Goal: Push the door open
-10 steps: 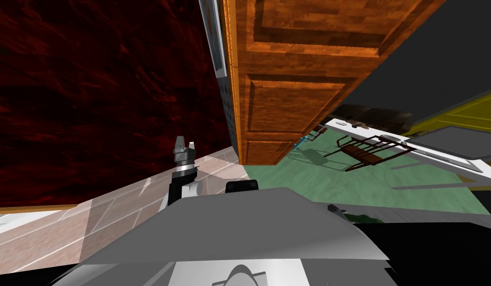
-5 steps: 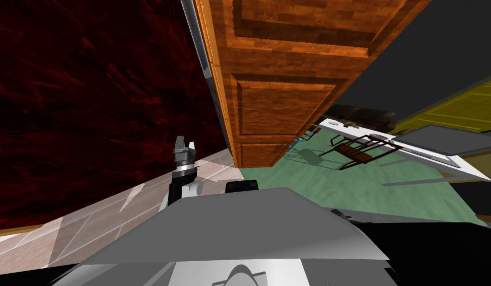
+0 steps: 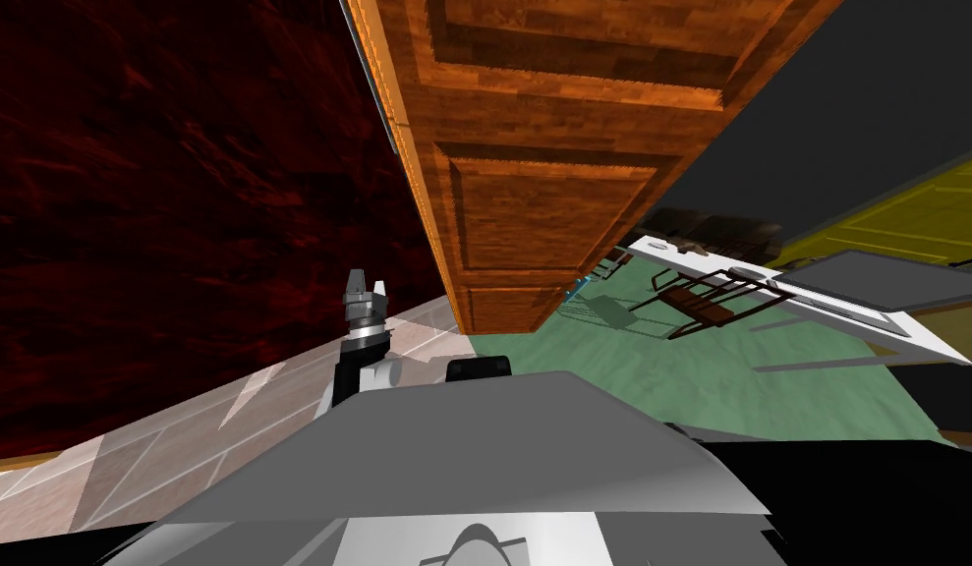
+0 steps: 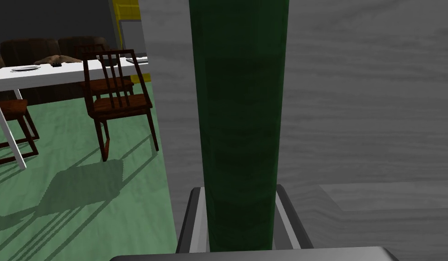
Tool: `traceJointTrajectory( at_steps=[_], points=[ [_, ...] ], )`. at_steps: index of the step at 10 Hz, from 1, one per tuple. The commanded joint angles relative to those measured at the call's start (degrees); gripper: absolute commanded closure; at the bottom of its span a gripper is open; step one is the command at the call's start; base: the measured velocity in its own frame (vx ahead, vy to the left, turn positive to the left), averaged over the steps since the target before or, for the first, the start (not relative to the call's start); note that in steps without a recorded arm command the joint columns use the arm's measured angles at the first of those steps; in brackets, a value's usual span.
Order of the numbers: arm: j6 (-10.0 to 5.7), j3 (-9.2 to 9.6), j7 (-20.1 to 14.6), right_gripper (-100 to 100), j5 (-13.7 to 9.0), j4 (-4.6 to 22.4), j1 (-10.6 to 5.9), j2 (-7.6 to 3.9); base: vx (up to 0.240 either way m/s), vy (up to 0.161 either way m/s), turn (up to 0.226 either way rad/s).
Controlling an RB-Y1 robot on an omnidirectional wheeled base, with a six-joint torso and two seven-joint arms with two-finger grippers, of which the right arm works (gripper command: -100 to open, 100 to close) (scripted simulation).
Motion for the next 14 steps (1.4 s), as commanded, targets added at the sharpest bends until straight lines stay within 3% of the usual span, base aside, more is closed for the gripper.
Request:
traceJointTrajectory(
  at_steps=[1,3,4,5,7,8,11,14],
  points=[
    [0.1,-1.34,0.88,100,-0.76,-1.04,0.35,0.17,0.032,-0.184,0.017],
    [0.1,-1.34,0.88,100,-0.76,-1.04,0.35,0.17,0.002,-0.09,0.004],
    [-0.09,-2.93,1.71,100,-1.71,-0.62,0.41,0.14,0.006,-0.131,0.038],
    [-0.09,-2.93,1.71,100,-1.71,-0.62,0.41,0.14,0.004,-0.138,0.028],
    [-0.37,-5.22,2.91,100,-3.08,0.0,0.5,0.1,0.035,-0.19,0.025],
    [-0.37,-5.22,2.91,100,-3.08,1.18,0.5,0.1,0.027,-0.151,0.003],
    [-0.73,-8.24,4.49,100,-4.89,0.8,0.62,0.04,0.02,-0.151,0.021],
    [-0.79,-8.76,4.76,100,-5.2,3.1,0.64,0.03,0.001,-0.102,0.015]
  ],
)
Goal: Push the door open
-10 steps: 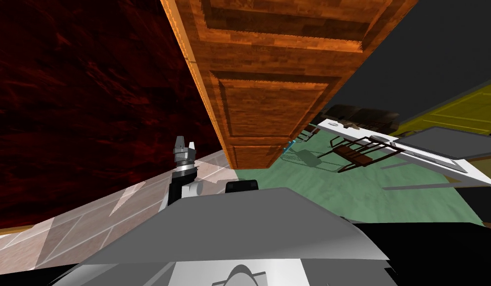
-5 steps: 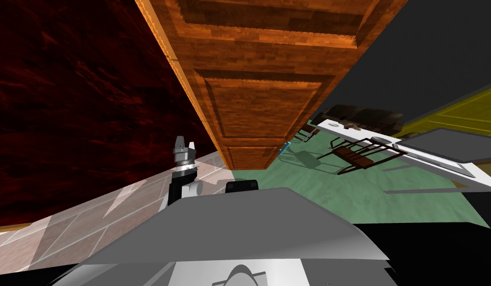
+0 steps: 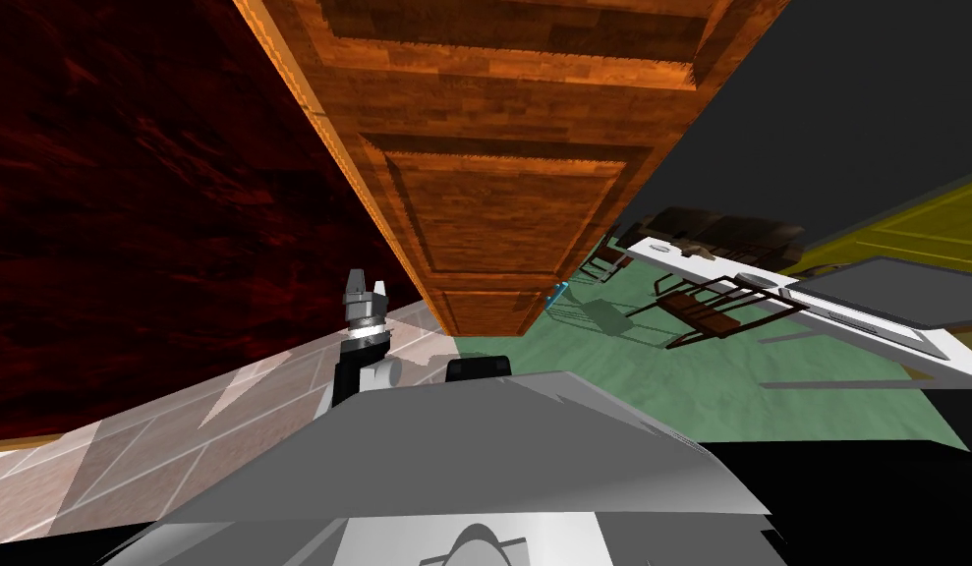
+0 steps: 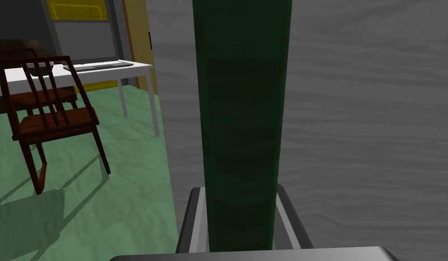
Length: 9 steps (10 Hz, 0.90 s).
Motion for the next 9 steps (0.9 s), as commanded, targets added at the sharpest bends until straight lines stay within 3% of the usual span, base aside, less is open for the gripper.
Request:
traceJointTrajectory(
  at_steps=[1,2,4,5,6,7,9],
  points=[
    [1.91,-0.69,1.19,100,-0.45,-2.86,0.66,2.18,0.014,-0.009,-0.013],
    [1.91,-0.69,1.19,100,-0.45,-4.77,0.66,2.18,0.005,0.014,-0.015],
    [1.91,-0.69,1.19,100,-0.45,-4.98,0.66,2.18,-0.002,0.014,0.005],
    [1.73,-2.24,2.0,100,-1.38,-4.57,0.72,2.15,0.021,-0.101,0.032],
    [1.73,-2.24,2.0,100,-1.38,-6.16,0.72,2.15,0.024,-0.123,-0.001],
    [1.73,-2.24,2.0,100,-1.38,-4.57,0.72,2.15,0.0,-0.078,-0.013],
    [1.42,-4.78,3.33,100,-2.9,-3.89,0.82,2.1,0.019,-0.165,0.033]
  ],
)
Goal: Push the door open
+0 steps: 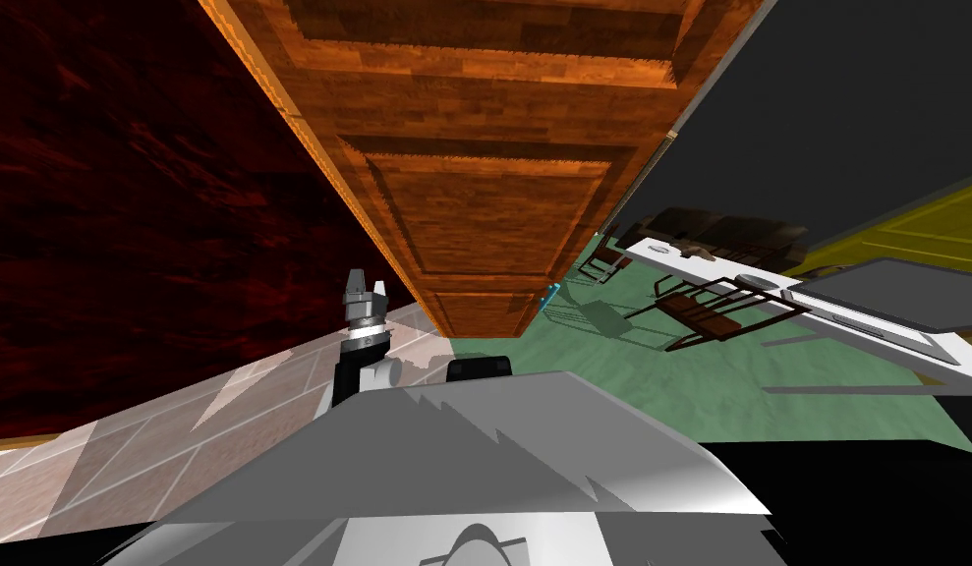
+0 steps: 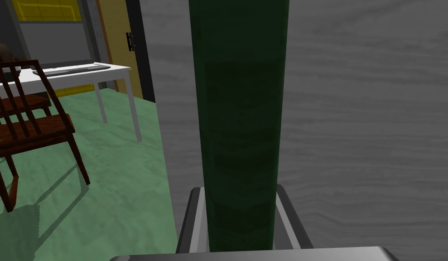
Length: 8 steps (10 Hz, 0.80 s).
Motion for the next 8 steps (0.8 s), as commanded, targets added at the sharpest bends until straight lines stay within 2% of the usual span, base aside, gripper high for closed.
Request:
traceJointTrajectory(
  at_steps=[1,2,3,5,6,8],
  points=[
    [-2.35,-0.51,-0.89,100,-0.19,2.86,0.7,-2.33,-0.003,-0.126,0.002],
    [-2.35,-0.51,-0.89,100,-0.19,4.5,0.7,-2.33,-0.014,-0.065,-0.004],
    [-2.35,-0.51,-0.89,100,-0.19,3.87,0.7,-2.33,0.0,-0.02,-0.005],
    [-2.35,-0.51,-0.89,100,-0.19,4.5,0.7,-2.33,0.002,0.012,-0.002],
    [-2.52,-1.95,-0.14,100,-1.05,4.88,0.76,-2.36,0.016,-0.091,0.044],
    [-2.58,-2.42,0.11,100,-1.33,5.01,0.78,-2.37,0.025,-0.135,-0.001]
  ],
)
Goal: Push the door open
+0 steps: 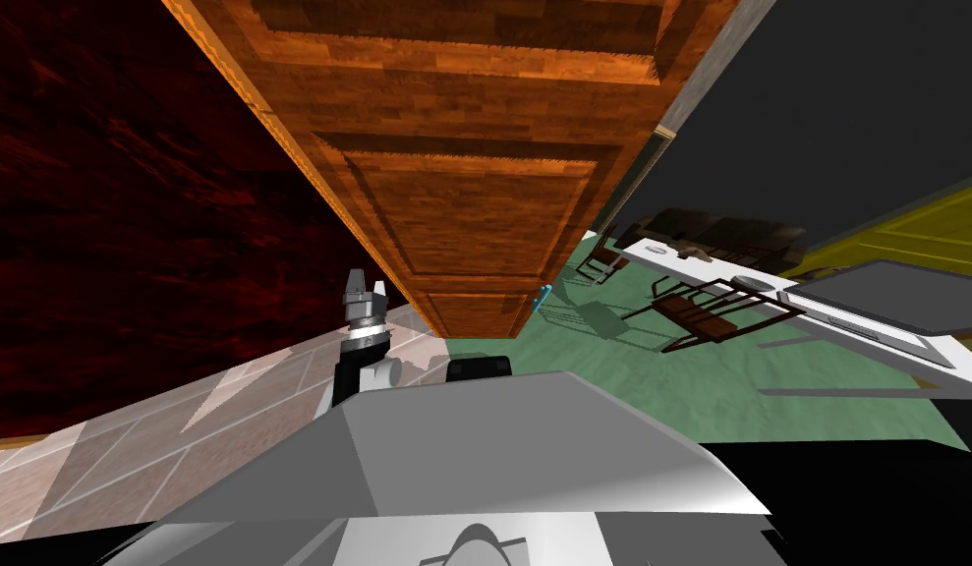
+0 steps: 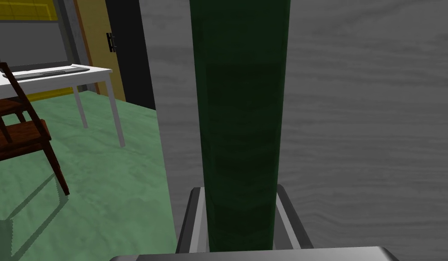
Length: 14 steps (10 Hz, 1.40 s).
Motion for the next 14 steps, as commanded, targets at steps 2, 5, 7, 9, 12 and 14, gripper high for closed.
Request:
traceJointTrajectory(
  at_steps=[2,5,7,9,12,14],
  points=[
    [-1.94,-0.03,-0.87,100,0.09,3.48,0.51,-2.03,-0.01,-0.028,-0.006],
    [-2.15,-1.77,0.04,100,-0.94,3.29,0.58,-2.06,0.008,-0.093,0.014],
    [-2.15,-1.77,0.04,100,-0.94,3.94,0.58,-2.06,-0.002,-0.053,-0.011],
    [-2.4,-3.85,1.12,100,-2.19,4.5,0.66,-2.1,0.003,-0.139,0.032],
    [-2.54,-5.03,1.74,100,-2.89,5.68,0.71,-2.12,0.009,-0.173,-0.01],
    [-2.54,-5.03,1.74,100,-2.89,4.81,0.71,-2.12,-0.008,-0.026,0.0]
  ],
)
